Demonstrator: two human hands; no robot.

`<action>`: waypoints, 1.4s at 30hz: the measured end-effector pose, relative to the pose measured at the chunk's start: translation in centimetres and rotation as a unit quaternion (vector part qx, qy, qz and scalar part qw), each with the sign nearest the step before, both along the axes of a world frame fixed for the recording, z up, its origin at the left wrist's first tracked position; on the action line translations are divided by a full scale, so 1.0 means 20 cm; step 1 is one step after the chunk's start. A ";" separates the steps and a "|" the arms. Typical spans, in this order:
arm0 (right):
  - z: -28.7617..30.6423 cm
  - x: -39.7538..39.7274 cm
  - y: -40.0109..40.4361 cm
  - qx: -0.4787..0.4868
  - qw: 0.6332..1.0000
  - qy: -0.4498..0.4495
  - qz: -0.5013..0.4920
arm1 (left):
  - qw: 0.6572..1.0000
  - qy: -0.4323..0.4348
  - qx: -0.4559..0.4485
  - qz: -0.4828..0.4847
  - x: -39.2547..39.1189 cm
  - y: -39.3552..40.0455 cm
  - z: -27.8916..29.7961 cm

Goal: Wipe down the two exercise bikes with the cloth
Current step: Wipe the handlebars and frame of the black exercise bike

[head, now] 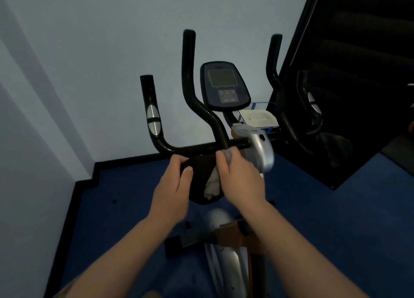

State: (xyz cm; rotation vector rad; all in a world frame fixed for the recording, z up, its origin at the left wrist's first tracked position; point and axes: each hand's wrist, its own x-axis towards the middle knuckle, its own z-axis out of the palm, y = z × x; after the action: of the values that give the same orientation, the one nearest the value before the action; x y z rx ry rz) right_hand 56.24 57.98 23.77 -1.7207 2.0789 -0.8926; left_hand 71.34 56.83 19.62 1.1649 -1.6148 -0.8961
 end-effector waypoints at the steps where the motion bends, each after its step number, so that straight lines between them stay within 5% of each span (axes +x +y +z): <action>1: -0.02 0.02 0.03 -0.017 0.999 -0.034 -0.017 | 1.000 0.003 0.001 0.002 0.00 0.01 0.00; 4: -0.08 0.09 0.16 -0.064 0.984 -0.157 -0.044 | 1.000 0.020 -0.005 0.022 -0.02 0.02 0.00; 8: -0.06 -0.05 0.14 0.005 0.996 -0.081 0.025 | 1.000 -0.002 -0.017 -0.009 0.01 -0.01 0.00; 13: -0.01 -0.04 0.14 -0.112 0.988 0.066 -0.085 | 1.000 -0.005 -0.014 -0.026 0.02 -0.01 0.01; 16: 0.03 -0.04 0.13 -0.109 0.989 0.065 -0.072 | 0.999 -0.014 -0.007 -0.043 0.03 -0.01 0.02; 21: 0.03 -0.01 0.17 -0.069 0.991 -0.087 -0.070 | 0.995 -0.044 -0.017 -0.086 0.07 -0.04 0.03; 25: 0.04 -0.02 0.18 -0.102 0.950 -0.264 -0.135 | 0.996 -0.023 -0.012 -0.081 0.06 -0.04 0.02; 31: 0.00 0.09 0.06 -0.108 0.928 -0.325 -0.149 | 0.996 -0.020 -0.012 -0.089 0.06 -0.05 0.01; 39: -0.05 0.18 0.01 -0.114 0.970 -0.143 -0.162 | 0.995 -0.032 -0.010 -0.094 0.07 -0.05 0.02; 42: -0.10 0.20 0.05 -0.144 0.965 -0.144 -0.164 | 0.996 -0.023 -0.004 -0.085 0.06 -0.04 0.01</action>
State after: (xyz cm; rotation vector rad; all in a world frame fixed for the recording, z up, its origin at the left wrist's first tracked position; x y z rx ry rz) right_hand 60.21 58.91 21.86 -1.2799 2.1456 -1.5106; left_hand 72.53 56.03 19.81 1.0616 -1.7733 -0.9767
